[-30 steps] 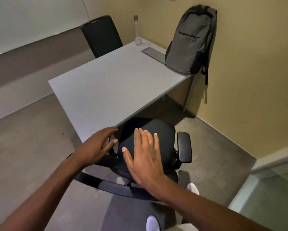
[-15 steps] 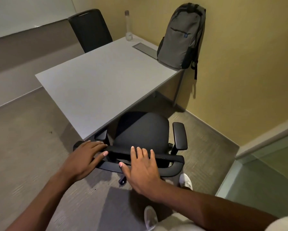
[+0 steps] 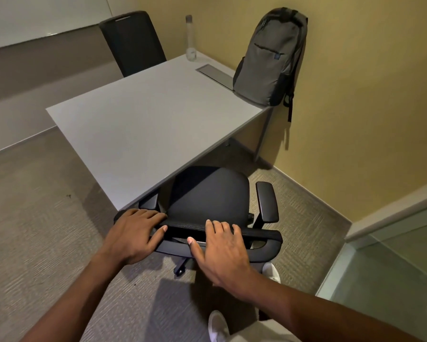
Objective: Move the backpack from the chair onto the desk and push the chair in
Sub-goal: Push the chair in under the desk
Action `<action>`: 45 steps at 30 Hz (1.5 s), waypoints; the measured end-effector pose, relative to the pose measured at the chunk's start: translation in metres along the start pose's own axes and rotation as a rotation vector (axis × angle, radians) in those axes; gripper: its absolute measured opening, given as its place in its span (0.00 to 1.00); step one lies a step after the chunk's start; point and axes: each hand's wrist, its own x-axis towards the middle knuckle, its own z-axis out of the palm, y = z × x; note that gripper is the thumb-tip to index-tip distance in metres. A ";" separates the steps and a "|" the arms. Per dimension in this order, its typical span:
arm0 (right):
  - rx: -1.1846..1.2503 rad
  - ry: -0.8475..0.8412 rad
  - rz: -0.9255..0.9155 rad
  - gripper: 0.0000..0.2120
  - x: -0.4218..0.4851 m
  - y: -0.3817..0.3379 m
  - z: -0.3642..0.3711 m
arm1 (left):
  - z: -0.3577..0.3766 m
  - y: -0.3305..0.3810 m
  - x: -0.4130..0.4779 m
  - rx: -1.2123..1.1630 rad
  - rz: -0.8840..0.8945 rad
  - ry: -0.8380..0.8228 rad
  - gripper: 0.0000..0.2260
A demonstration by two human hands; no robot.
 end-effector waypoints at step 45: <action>0.028 0.154 -0.373 0.22 0.222 0.293 -0.115 | -0.004 0.214 0.239 -0.152 -0.613 0.175 0.20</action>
